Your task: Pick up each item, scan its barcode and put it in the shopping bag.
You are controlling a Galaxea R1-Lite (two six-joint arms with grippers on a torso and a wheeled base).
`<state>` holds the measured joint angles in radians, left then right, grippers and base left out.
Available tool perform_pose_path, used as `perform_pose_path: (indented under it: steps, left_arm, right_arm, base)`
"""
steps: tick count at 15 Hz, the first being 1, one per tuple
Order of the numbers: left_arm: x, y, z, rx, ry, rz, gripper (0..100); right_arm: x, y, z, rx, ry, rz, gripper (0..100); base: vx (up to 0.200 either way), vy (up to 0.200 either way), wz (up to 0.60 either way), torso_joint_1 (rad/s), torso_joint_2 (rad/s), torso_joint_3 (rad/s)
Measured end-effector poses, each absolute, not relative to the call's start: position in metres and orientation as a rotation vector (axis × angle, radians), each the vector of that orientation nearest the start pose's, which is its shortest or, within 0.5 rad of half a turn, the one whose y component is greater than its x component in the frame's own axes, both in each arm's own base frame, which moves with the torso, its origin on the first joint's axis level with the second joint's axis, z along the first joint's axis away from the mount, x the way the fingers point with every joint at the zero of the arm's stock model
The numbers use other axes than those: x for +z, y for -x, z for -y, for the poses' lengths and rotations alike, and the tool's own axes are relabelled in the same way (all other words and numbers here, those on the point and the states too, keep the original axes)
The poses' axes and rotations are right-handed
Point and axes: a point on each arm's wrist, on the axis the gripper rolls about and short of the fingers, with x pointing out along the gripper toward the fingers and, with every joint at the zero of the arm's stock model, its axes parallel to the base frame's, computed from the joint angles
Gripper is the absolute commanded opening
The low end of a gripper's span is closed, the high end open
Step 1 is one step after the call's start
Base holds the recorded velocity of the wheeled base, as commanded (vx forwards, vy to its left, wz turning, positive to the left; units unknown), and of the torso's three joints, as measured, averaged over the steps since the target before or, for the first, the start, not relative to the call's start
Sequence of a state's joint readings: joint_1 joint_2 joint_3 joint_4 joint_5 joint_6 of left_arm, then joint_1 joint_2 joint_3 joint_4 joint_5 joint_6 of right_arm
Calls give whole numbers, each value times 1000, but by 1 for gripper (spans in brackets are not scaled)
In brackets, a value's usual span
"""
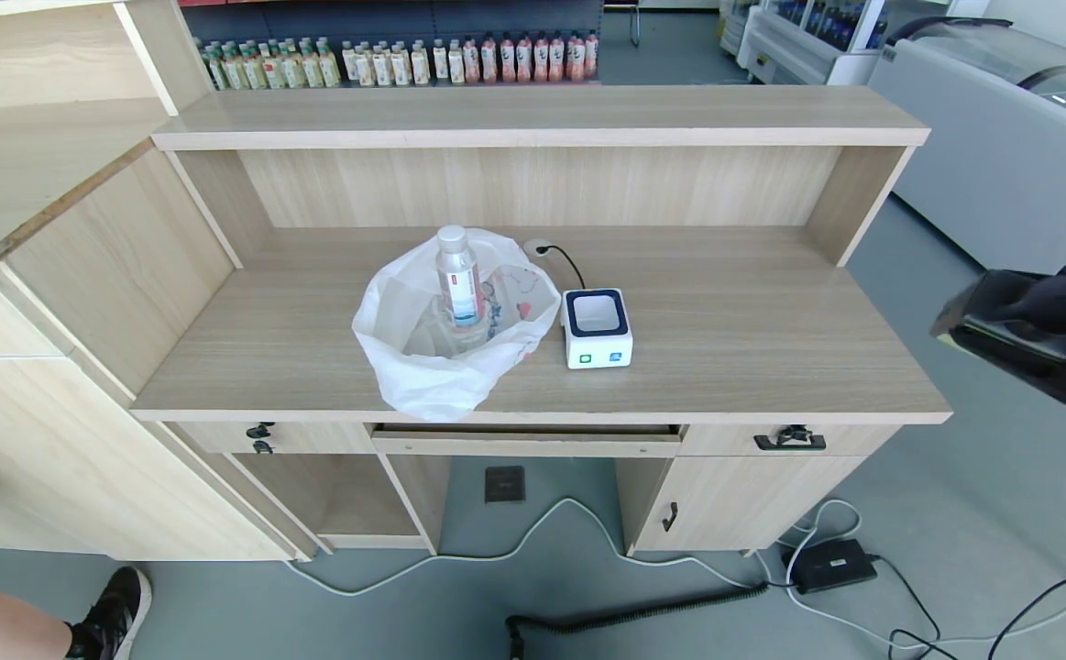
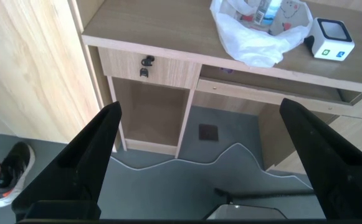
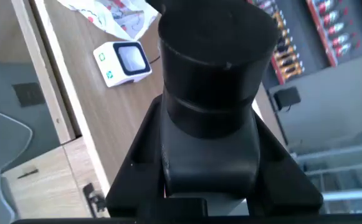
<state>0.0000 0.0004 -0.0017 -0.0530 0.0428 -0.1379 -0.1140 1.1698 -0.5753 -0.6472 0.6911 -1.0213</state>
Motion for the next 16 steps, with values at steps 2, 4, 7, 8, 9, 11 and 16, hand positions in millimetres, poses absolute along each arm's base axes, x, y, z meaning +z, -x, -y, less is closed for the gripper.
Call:
perform_pose_path:
  steps: [2,4,7,8,9,11,16]
  left_arm:
    - [81,23,-1,39,139,58,100]
    - [81,23,-1,40,139,58,100]
    - [81,23,-1,40,139,58,100]
    - [81,23,-1,40,139,58,100]
    - [81,23,-1,40,139,58,100]
    - [81,23,-1,39,139,58,100]
    - [81,23,-1,39,139,57,100]
  right_arm:
    - [241,-164,34,335,900,186,0]
    - [229,-158,57,230,801,14,0]
    - [223,-155,75,151,754,-69,0]
    - [223,-156,76,144,735,-77,0]
    - [224,-156,77,138,704,-78,0]
    - [233,-160,77,137,659,-55,0]
    - [265,-181,73,158,511,25,0]
  base:
    - [0,0,0,0,0,0]
    - [0,0,0,0,0,0]
    - [0,0,0,0,0,0]
    - [0,0,0,0,0,0]
    - [0,0,0,0,0,0]
    - [0,0,300,6,4,-1]
    - [0,0,480,4,0,3]
